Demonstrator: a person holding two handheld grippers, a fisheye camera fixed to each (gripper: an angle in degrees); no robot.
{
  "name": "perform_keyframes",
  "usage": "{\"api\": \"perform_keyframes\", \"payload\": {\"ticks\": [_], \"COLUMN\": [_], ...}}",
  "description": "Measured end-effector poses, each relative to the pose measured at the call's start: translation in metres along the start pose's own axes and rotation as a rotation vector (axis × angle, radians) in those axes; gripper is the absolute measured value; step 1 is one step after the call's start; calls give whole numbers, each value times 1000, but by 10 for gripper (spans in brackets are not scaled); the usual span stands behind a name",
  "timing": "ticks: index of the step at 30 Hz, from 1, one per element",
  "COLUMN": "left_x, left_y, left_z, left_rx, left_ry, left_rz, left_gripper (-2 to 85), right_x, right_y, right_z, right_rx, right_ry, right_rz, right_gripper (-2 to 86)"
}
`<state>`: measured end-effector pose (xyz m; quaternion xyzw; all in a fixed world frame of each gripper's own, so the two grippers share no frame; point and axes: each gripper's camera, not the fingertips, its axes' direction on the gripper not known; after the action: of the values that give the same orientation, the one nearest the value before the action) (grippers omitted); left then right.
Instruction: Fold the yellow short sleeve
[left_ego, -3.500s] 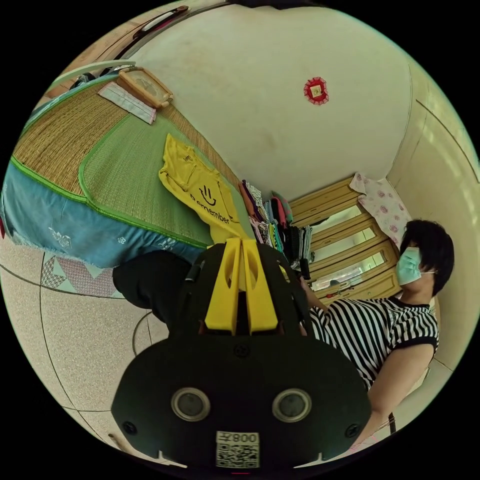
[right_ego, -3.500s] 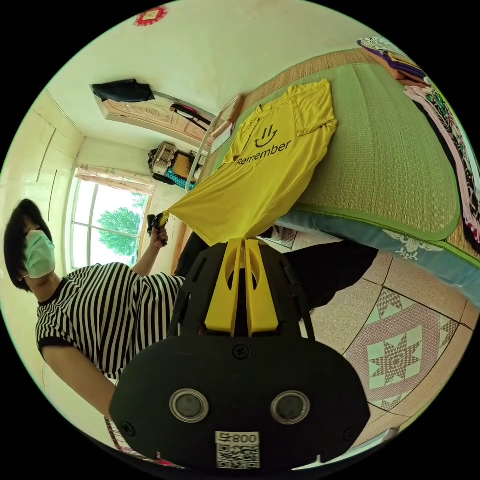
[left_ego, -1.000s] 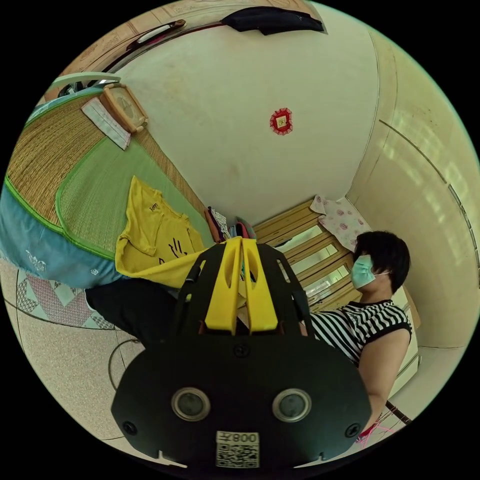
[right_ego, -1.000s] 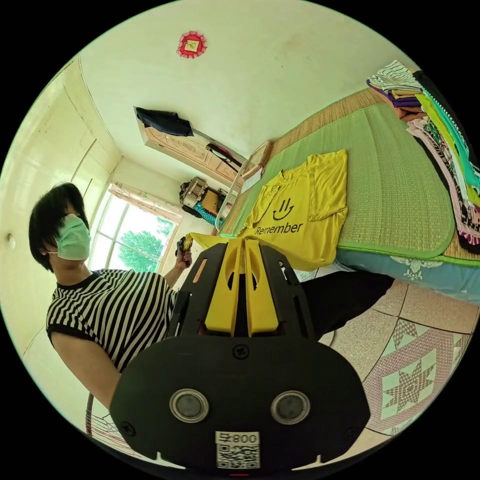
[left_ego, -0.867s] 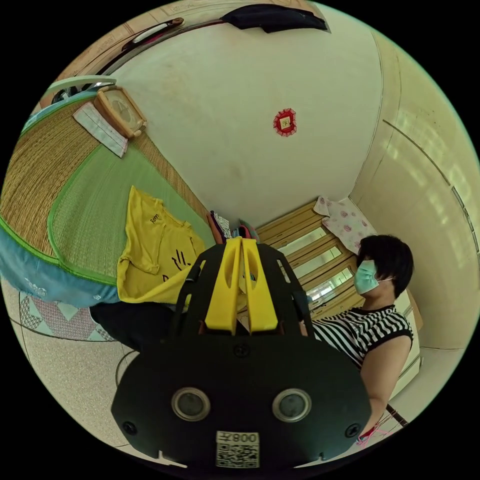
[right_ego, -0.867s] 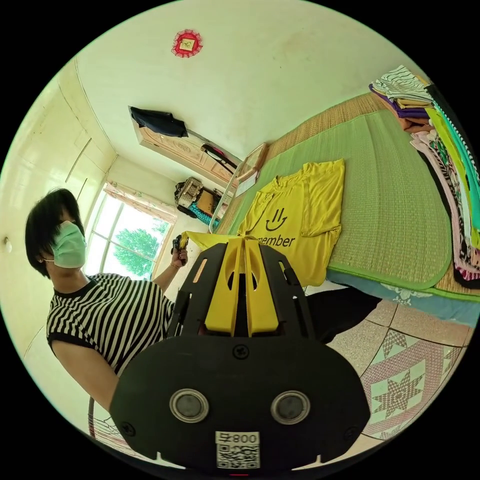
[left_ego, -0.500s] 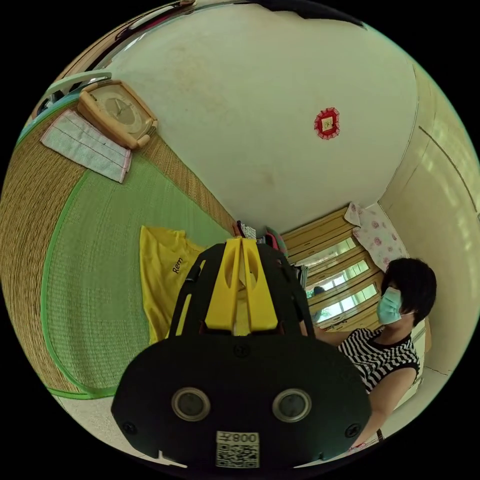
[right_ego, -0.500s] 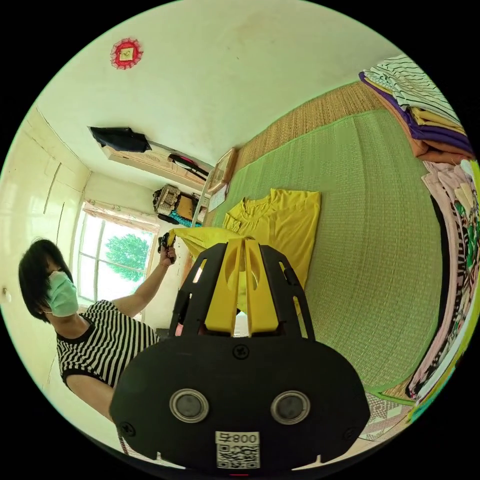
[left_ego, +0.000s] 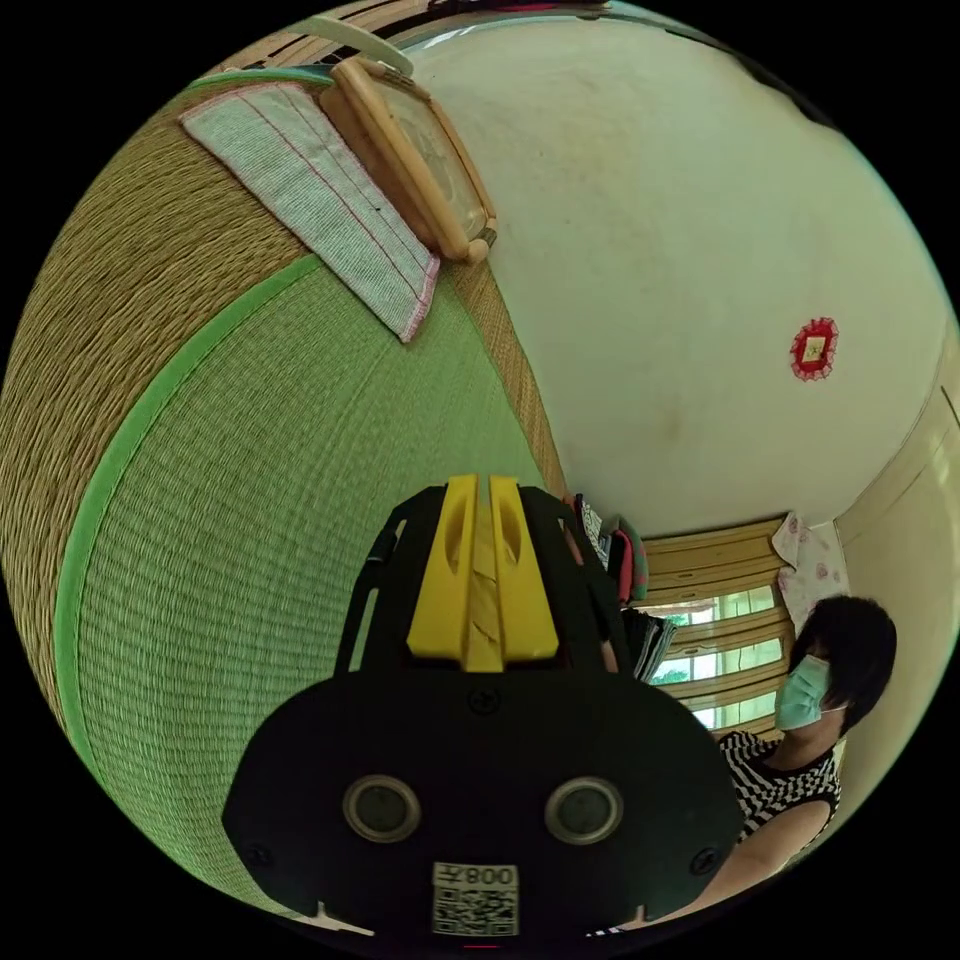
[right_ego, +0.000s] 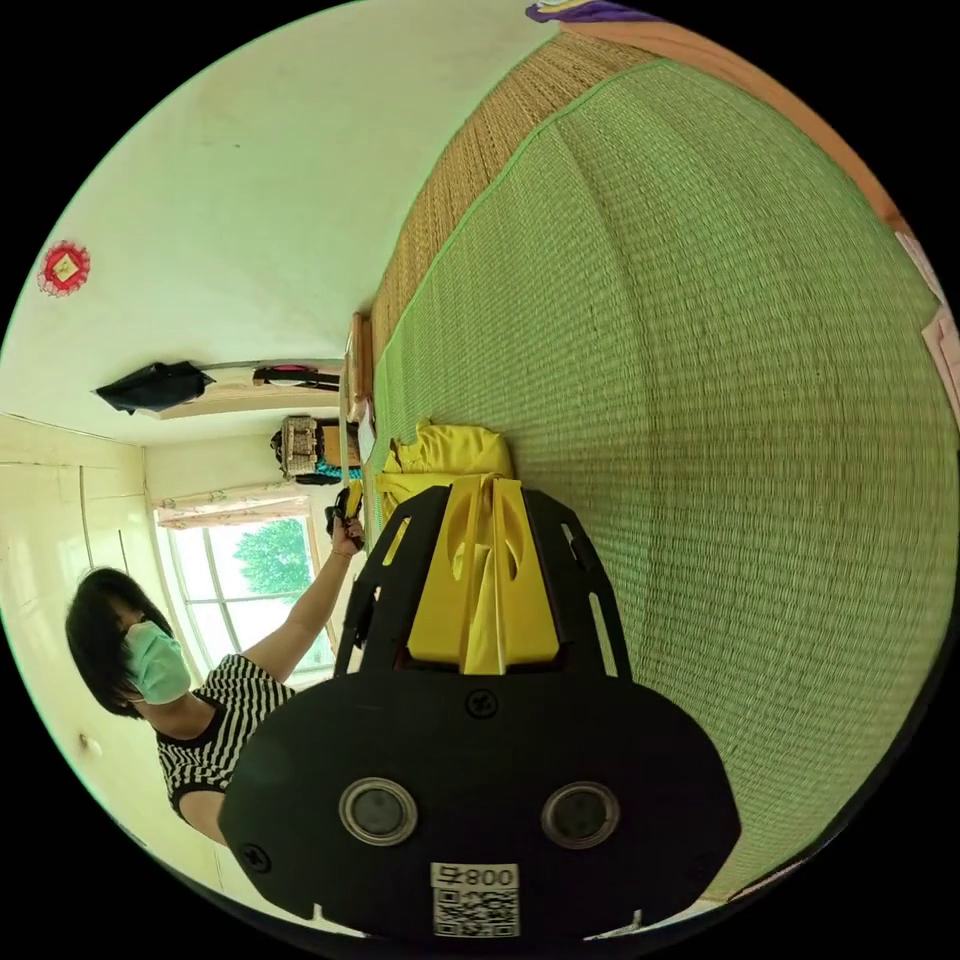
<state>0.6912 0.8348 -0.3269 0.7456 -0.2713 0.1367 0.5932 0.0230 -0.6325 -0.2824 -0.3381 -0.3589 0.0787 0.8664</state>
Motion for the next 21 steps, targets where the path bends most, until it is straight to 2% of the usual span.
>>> {"api": "perform_keyframes", "payload": {"ticks": [4,9,12,14,16,21], "left_x": [14,88,131,154,174,215], "left_y": [-2,2,2,-1,-3,-4], "left_z": [32,127,186,220,253,337], "left_rx": [-23,-234,-326,-373,-424,-550], "left_ry": [20,-60,-159,-246,-301,-383], "left_rz": [37,238,361,420,479,582], "left_gripper": [28,55,66,70,66,54], "right_x": [-26,-114,-191,-242,-269,-296], "right_y": [4,16,24,29,33,30], "right_z": [10,46,104,158,194,242], "right_rx": [125,190,124,56,36,-11], "right_ry": [40,177,421,693,869,1012], "right_rz": [-14,-173,-346,-481,-565,-603], "right_gripper": [30,53,72,80,79,69]}}
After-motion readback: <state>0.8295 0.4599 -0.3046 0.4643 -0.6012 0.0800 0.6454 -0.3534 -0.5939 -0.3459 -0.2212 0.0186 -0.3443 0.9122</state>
